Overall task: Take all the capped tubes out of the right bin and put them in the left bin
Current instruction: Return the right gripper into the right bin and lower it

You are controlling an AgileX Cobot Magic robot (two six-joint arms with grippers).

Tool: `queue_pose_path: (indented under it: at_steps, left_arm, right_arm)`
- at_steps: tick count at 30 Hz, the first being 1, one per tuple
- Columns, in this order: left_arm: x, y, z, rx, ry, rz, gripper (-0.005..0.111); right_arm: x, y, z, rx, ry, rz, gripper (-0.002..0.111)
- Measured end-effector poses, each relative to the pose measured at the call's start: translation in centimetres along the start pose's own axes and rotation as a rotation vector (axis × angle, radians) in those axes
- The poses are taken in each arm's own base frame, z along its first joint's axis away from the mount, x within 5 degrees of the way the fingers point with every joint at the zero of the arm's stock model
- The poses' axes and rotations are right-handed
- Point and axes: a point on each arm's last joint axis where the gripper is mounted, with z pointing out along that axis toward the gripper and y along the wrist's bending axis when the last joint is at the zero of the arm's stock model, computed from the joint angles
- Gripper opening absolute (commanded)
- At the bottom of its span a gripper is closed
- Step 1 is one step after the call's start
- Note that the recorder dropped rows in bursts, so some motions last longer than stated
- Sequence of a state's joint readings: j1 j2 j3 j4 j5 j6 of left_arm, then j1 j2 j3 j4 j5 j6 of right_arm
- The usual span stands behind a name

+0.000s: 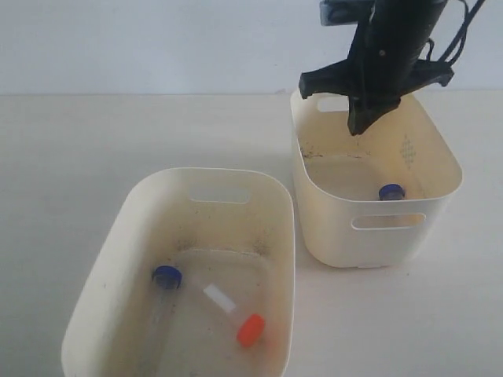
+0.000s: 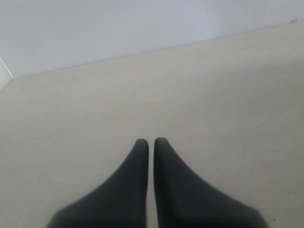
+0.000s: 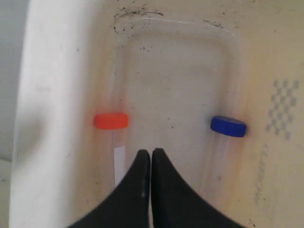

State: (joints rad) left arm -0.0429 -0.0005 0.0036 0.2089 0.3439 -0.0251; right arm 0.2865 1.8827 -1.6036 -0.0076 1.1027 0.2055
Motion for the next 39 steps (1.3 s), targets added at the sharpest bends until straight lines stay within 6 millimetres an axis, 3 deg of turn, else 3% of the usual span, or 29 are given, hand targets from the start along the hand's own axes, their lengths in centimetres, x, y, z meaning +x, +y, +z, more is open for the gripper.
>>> queue_pose_path:
  at_steps: [5, 14, 25, 35, 39]
  left_arm:
    - [0.0, 0.0, 0.0, 0.0, 0.0, 0.0, 0.004]
    - [0.0, 0.0, 0.0, 0.0, 0.0, 0.0, 0.004]
    - [0.0, 0.0, 0.0, 0.0, 0.0, 0.0, 0.004]
    - [0.0, 0.0, 0.0, 0.0, 0.0, 0.0, 0.004]
    - [0.0, 0.0, 0.0, 0.0, 0.0, 0.0, 0.004]
  right_arm:
    - [-0.2, -0.1, 3.4, 0.009, 0.066, 0.023, 0.0]
    - [-0.4, -2.4, 3.6, 0.028, 0.094, 0.08, 0.0]
    - [-0.8, -2.0, 3.8, -0.032, 0.063, 0.114, 0.0]
    - [-0.5, -2.0, 7.0, -0.02, 0.145, 0.118, 0.0]
    - [-0.5, -2.0, 7.3, -0.02, 0.153, 0.12, 0.0]
